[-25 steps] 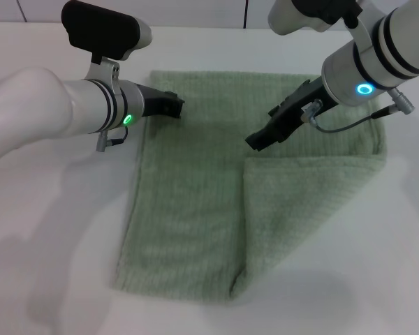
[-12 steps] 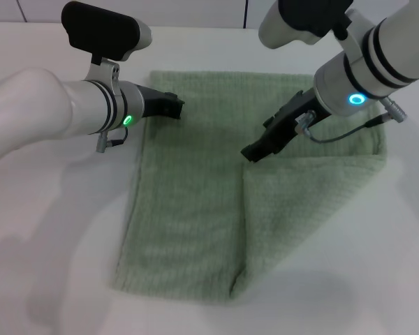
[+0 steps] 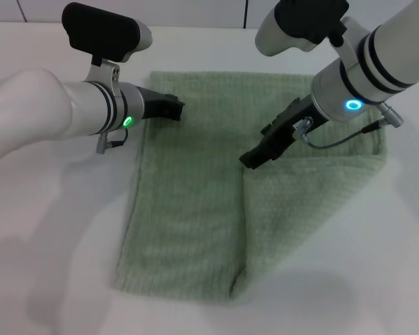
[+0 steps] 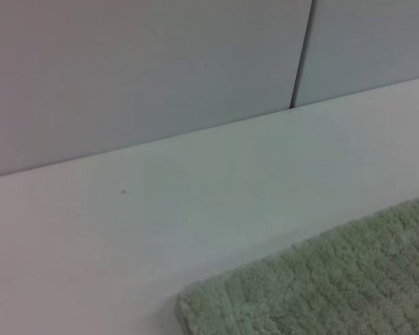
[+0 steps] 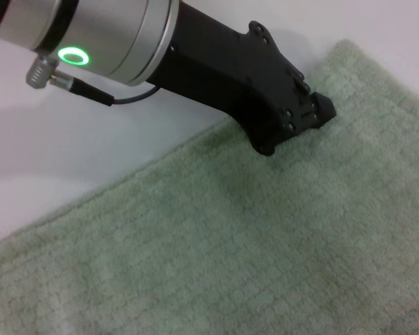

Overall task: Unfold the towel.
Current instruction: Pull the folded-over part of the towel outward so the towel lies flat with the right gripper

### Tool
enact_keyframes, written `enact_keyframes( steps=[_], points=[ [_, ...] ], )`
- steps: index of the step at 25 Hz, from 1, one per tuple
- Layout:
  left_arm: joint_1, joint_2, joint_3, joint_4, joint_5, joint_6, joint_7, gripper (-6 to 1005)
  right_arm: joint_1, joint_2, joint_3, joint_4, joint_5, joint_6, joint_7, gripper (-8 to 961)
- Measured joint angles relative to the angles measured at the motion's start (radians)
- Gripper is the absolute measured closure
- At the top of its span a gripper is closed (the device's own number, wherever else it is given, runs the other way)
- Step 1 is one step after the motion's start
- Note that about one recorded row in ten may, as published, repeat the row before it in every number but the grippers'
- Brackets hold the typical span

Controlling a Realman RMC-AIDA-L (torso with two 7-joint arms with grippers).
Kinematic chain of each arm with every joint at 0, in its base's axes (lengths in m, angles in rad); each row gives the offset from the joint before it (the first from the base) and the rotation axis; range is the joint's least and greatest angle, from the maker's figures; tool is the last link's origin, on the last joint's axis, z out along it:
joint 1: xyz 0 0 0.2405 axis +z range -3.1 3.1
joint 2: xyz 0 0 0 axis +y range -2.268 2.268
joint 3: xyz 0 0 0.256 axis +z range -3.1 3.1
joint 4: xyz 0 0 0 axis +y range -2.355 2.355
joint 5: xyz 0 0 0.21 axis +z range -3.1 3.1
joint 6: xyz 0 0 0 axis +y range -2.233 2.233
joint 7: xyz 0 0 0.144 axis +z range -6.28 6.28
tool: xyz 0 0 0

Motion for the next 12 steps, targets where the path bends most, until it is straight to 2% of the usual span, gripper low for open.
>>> enact_keyframes(
  steps=[12],
  points=[
    [0.002, 0.0, -0.002, 0.003, 0.0, 0.0, 0.001, 1000, 0.005, 0.0, -0.009, -0.026, 0.011, -0.017, -0.012, 255]
  ],
)
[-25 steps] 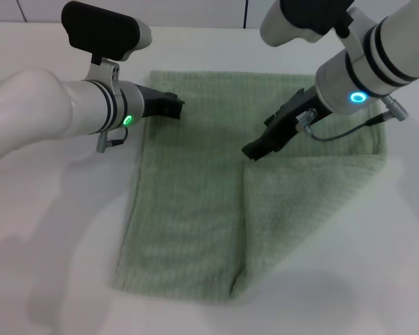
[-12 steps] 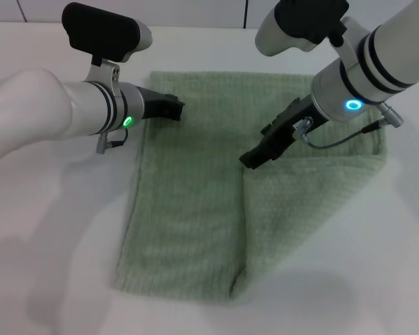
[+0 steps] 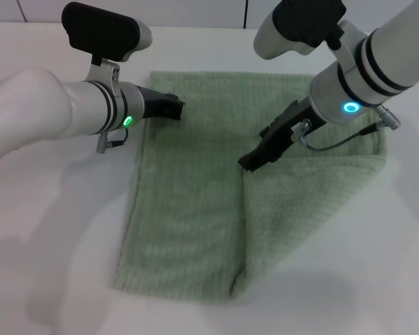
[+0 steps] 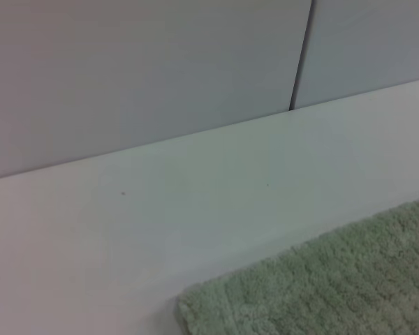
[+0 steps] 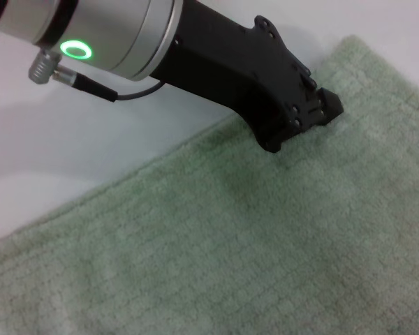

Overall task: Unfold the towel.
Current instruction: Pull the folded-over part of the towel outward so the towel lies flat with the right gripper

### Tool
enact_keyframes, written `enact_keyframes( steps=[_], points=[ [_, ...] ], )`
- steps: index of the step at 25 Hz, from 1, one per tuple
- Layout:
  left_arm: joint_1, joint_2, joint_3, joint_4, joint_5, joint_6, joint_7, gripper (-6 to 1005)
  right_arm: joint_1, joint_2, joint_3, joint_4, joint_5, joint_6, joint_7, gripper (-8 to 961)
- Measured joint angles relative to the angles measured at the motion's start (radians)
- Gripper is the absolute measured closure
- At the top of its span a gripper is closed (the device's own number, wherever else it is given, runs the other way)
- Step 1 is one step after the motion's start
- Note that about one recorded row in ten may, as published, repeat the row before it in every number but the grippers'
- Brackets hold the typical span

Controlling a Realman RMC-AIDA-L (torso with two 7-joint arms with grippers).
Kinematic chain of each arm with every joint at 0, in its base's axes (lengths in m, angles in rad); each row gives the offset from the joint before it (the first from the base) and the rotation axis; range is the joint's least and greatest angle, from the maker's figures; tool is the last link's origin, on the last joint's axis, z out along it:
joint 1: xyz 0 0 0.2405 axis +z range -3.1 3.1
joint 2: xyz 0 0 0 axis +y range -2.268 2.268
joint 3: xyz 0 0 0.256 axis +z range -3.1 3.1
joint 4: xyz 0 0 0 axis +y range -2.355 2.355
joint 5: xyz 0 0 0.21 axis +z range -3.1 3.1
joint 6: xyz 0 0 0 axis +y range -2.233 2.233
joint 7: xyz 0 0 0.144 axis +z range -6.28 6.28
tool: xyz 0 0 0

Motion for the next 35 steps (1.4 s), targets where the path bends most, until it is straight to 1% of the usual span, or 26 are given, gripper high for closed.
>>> enact_keyframes(
  steps=[22, 35],
  points=[
    [-0.001, 0.001, -0.004, 0.001, 0.0, 0.005, 0.0, 1000, 0.029, 0.001, -0.018, -0.097, 0.04, -0.051, -0.024, 255],
    [-0.002, 0.002, -0.003, 0.001, 0.0, 0.005, 0.0, 1000, 0.037, 0.002, -0.029, -0.115, 0.04, -0.064, -0.027, 255]
  ],
)
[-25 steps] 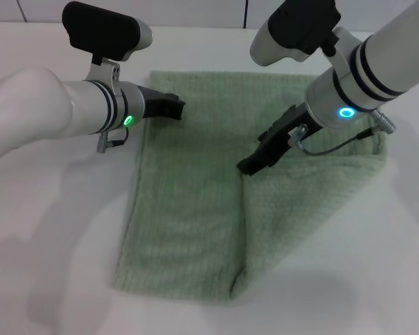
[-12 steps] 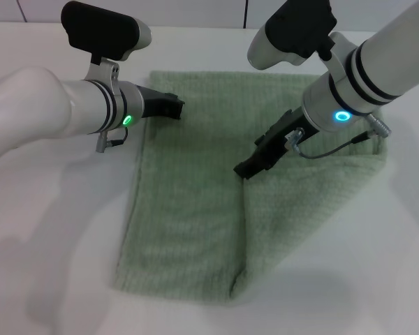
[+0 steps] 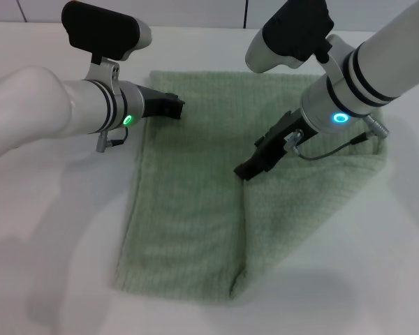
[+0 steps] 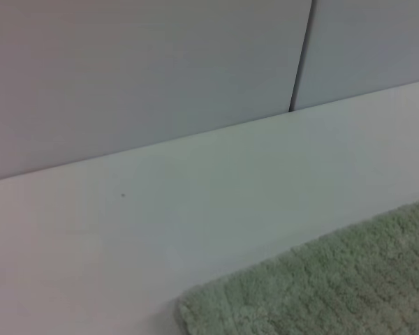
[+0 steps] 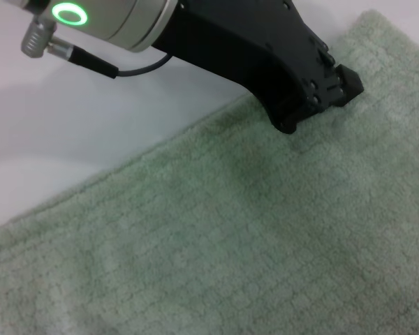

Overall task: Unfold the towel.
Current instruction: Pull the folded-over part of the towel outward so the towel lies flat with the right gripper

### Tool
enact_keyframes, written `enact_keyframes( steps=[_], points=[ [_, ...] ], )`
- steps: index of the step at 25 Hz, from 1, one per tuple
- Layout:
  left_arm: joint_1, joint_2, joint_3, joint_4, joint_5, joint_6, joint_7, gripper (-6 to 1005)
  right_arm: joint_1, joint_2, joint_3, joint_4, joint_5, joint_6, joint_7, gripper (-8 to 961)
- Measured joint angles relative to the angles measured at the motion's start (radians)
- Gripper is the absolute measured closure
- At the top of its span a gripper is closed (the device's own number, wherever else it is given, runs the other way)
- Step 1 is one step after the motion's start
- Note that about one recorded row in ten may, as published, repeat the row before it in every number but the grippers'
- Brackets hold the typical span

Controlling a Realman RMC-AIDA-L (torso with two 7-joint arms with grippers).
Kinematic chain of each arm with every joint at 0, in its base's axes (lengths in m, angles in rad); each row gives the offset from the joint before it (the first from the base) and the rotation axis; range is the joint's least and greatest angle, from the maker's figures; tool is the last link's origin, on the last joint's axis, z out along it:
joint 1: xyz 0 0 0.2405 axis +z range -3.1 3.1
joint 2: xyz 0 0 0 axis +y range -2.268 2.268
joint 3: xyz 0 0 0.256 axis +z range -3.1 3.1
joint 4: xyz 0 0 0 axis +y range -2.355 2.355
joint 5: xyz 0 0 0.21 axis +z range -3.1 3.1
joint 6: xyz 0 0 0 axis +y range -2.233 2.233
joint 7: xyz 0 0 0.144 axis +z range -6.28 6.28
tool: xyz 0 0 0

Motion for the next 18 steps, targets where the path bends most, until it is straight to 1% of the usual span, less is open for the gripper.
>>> enact_keyframes(
  steps=[18],
  points=[
    [0.003, 0.0, 0.002, 0.0, 0.0, 0.002, 0.0, 1001, 0.02, 0.0, -0.037, -0.041, 0.013, -0.027, 0.0, 256]
  ],
)
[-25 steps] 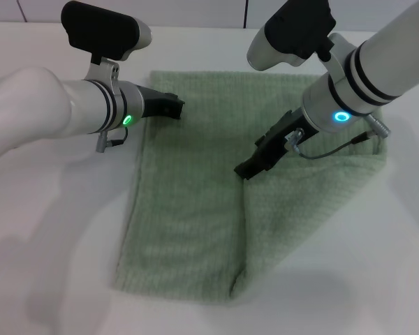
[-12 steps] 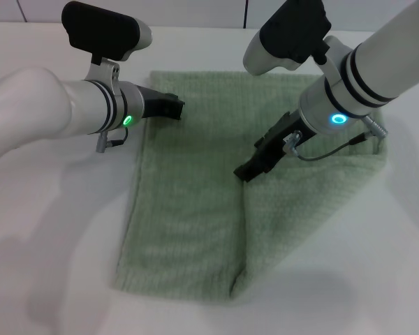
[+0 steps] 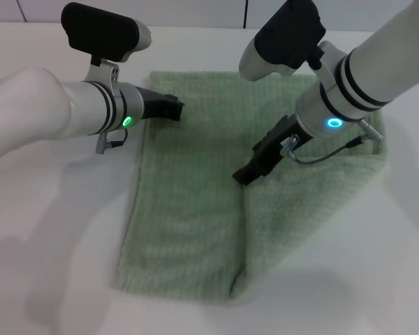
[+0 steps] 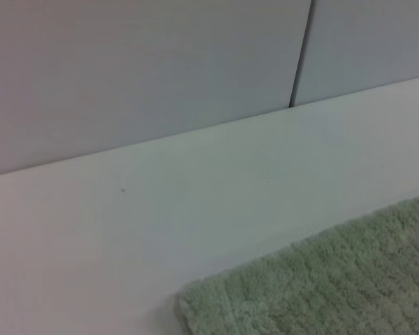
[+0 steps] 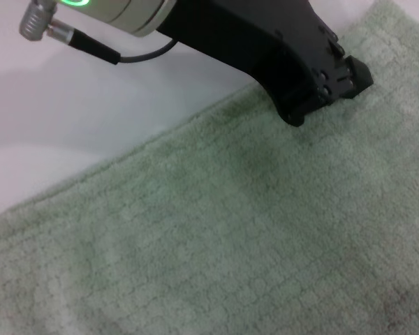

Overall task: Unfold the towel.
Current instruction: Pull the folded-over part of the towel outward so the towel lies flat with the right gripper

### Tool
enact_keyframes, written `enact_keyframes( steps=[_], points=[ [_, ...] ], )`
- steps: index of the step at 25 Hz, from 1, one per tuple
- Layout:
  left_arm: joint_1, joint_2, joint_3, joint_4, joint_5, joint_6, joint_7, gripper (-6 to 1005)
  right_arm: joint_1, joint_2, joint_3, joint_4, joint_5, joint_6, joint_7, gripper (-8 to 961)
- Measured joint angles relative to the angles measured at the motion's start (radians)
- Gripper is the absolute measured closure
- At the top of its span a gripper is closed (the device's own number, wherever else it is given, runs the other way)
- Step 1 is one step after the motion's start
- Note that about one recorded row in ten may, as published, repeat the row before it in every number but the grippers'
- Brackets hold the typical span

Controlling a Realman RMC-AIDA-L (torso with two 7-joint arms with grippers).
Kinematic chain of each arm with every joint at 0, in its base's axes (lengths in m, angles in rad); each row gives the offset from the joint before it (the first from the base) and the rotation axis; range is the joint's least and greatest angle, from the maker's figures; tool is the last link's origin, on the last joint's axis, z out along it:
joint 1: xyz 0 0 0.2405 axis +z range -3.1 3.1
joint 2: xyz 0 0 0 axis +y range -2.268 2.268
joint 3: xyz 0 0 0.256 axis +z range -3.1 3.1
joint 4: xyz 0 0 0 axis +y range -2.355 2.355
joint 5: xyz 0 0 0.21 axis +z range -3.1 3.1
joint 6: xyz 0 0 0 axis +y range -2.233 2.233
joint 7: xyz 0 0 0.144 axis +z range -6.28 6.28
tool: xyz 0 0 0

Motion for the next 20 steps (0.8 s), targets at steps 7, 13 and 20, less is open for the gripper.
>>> enact_keyframes(
  steps=[7, 13, 20],
  points=[
    [-0.001, 0.0, -0.002, 0.0, 0.0, 0.001, 0.0, 1001, 0.001, 0.0, -0.002, -0.012, 0.002, -0.002, 0.0, 304],
    [0.0, 0.0, -0.003, 0.0, 0.0, 0.001, 0.0, 1000, 0.004, 0.001, -0.002, -0.016, 0.002, -0.002, 0.0, 463],
    [-0.001, 0.0, -0.003, 0.0, 0.0, 0.001, 0.0, 1000, 0.005, 0.002, -0.002, -0.017, 0.001, -0.002, 0.0, 618]
  ],
)
